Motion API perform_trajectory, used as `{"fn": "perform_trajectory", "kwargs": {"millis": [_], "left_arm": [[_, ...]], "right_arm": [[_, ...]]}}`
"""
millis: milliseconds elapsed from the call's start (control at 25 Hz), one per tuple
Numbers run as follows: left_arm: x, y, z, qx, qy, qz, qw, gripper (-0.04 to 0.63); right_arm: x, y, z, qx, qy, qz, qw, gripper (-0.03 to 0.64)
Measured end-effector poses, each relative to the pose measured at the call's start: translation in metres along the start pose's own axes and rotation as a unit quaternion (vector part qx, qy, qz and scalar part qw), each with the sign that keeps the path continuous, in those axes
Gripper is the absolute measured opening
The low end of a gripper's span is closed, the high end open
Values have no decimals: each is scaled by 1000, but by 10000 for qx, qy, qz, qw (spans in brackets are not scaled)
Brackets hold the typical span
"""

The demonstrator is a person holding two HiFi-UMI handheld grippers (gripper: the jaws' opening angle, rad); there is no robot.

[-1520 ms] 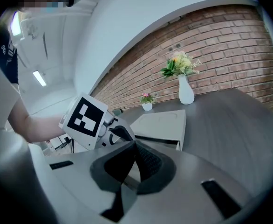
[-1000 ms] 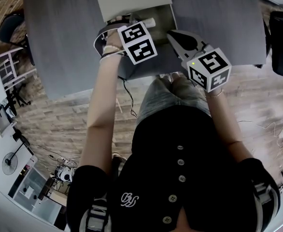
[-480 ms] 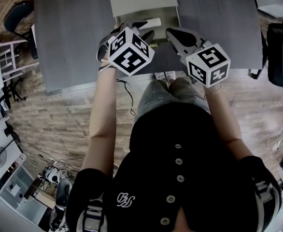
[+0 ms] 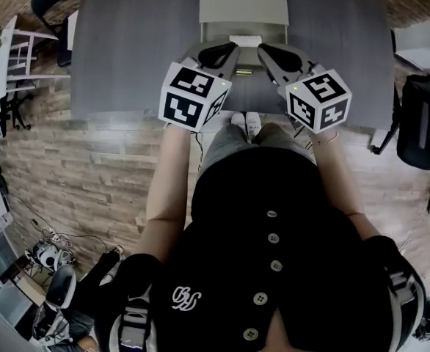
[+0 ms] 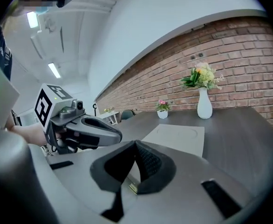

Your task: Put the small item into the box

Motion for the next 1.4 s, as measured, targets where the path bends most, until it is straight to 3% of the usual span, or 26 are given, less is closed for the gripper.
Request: {"fn": "perform_trajectory", "kwargs": {"millis": [160, 400, 560, 840, 1400], "left_arm": [[8, 2, -18, -458, -216, -92, 9987, 17], [11, -3, -34, -841, -550, -386, 9942, 15], [15, -7, -35, -1066, -466, -251, 9929, 14], [23, -11, -34, -947, -609, -574, 9920, 14], [28, -20, -29, -803, -586, -663, 9928, 14]], "right_arm": [[-7, 12, 6, -139, -84, -173, 9997, 12], [-16, 31, 7, -349, -136, -406, 9985, 12], [-18, 36, 9, -456, -137, -413, 9980, 12], [-12, 40, 9, -547, -51, -383, 9978, 12], [-4, 39, -2, -427, -47, -315, 9986, 12]]}}
Point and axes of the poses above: the fingertips, and each gripper's own axes: z forward along the fingers, y to its left, x out of its underside, the point moved 8 cm from there along -z, backward along the fingers, and after that the axes turned 3 degrees about x, right-handed, at the moved point
